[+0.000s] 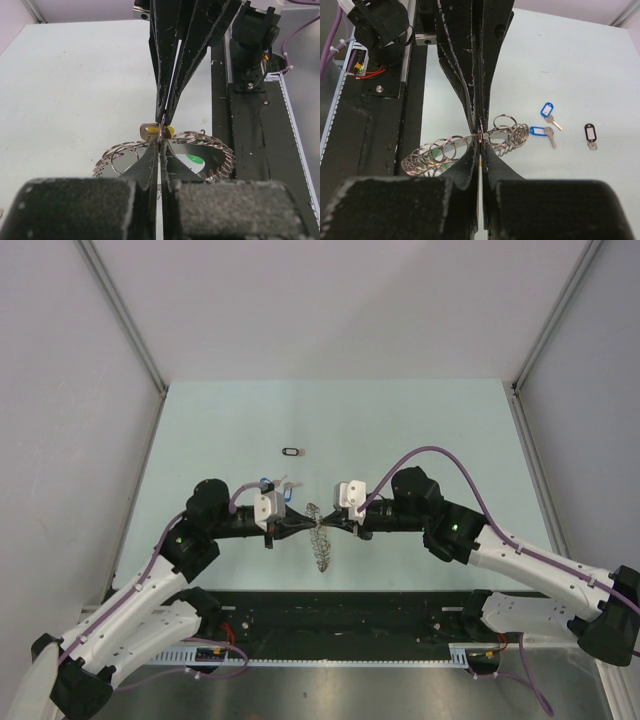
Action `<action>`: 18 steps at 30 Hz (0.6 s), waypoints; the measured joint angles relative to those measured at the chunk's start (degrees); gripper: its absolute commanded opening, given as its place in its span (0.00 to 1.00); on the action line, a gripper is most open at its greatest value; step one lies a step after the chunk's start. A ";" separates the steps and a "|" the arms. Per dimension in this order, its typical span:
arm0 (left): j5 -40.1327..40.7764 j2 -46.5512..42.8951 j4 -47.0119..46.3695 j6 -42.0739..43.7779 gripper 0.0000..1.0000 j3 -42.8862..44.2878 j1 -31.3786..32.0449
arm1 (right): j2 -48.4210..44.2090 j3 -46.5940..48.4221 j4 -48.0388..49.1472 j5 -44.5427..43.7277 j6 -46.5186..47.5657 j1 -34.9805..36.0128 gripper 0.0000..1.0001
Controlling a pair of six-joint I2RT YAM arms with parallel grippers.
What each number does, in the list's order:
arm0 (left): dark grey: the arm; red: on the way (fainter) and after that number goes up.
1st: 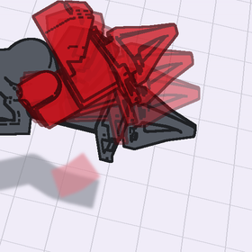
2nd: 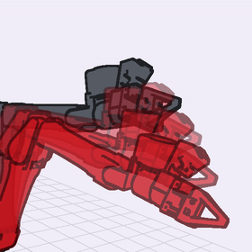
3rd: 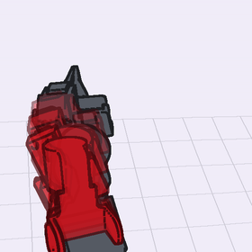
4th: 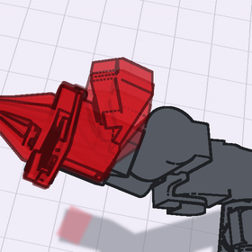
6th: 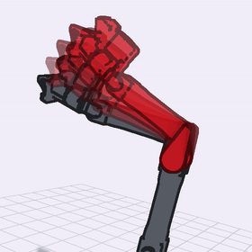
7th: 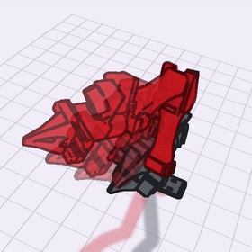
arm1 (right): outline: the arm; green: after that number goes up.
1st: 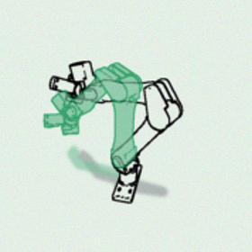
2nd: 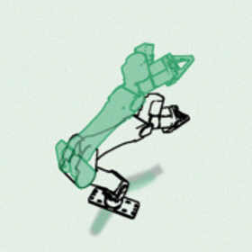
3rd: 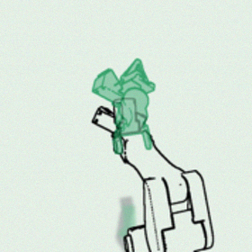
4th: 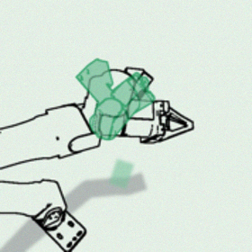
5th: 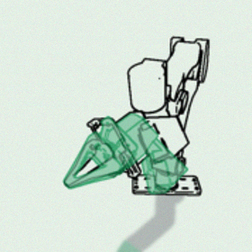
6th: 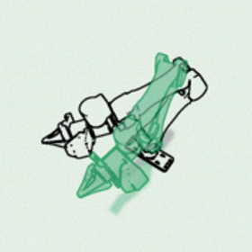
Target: Put the keys on the keyring
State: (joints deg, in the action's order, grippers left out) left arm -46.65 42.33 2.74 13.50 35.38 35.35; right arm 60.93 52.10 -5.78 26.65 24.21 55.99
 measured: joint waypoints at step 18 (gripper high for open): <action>4.55 2.84 10.05 -6.14 0.00 5.95 0.26 | 0.50 0.00 0.11 -1.40 1.68 0.44 0.00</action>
State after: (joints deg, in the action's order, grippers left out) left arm -42.11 45.17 12.80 7.35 41.32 35.62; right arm 61.43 52.10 -5.67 25.26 25.89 56.42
